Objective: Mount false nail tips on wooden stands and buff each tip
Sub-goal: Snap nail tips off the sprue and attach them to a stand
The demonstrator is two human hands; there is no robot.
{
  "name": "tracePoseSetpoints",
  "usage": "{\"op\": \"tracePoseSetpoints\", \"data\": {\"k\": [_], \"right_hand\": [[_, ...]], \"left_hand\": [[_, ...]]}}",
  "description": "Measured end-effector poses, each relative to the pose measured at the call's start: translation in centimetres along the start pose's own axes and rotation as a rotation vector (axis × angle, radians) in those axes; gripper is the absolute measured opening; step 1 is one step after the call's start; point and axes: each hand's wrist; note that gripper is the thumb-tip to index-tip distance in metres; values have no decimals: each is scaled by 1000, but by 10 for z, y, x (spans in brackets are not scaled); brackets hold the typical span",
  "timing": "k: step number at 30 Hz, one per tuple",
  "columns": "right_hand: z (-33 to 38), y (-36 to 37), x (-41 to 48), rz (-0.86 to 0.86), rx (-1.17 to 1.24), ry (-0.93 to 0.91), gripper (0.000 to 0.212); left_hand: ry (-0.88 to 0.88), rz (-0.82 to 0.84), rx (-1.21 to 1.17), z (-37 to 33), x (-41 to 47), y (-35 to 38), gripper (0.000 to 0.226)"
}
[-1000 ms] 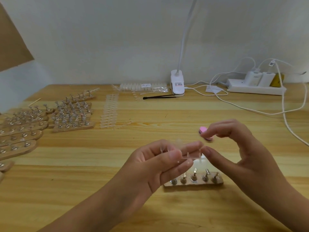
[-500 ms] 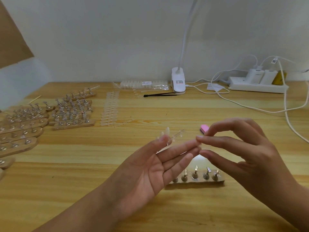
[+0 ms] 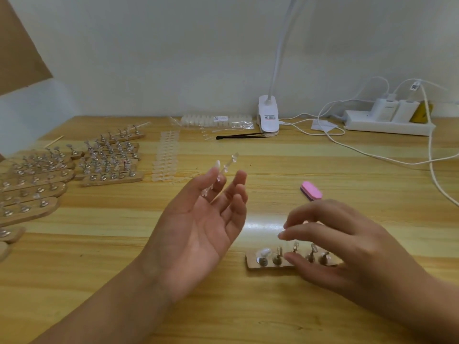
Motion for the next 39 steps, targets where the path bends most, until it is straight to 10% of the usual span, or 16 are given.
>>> {"op": "tracePoseSetpoints", "data": {"k": [19, 29, 39], "right_hand": [[7, 6, 1, 135, 18, 47, 26], [5, -9, 7, -129, 570, 364, 27], [14, -3, 4, -70, 528, 336, 13]], "left_hand": [[-85, -8, 45, 9, 0, -1, 18], [263, 25, 966, 20, -5, 0, 8], [259, 227, 1057, 29, -12, -4, 15]]}}
Point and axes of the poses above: each hand's wrist, its own x-axis towards the middle knuckle, its own y-axis out of the palm, z = x × y, and after that the axes turned 8 degrees about y, right-handed
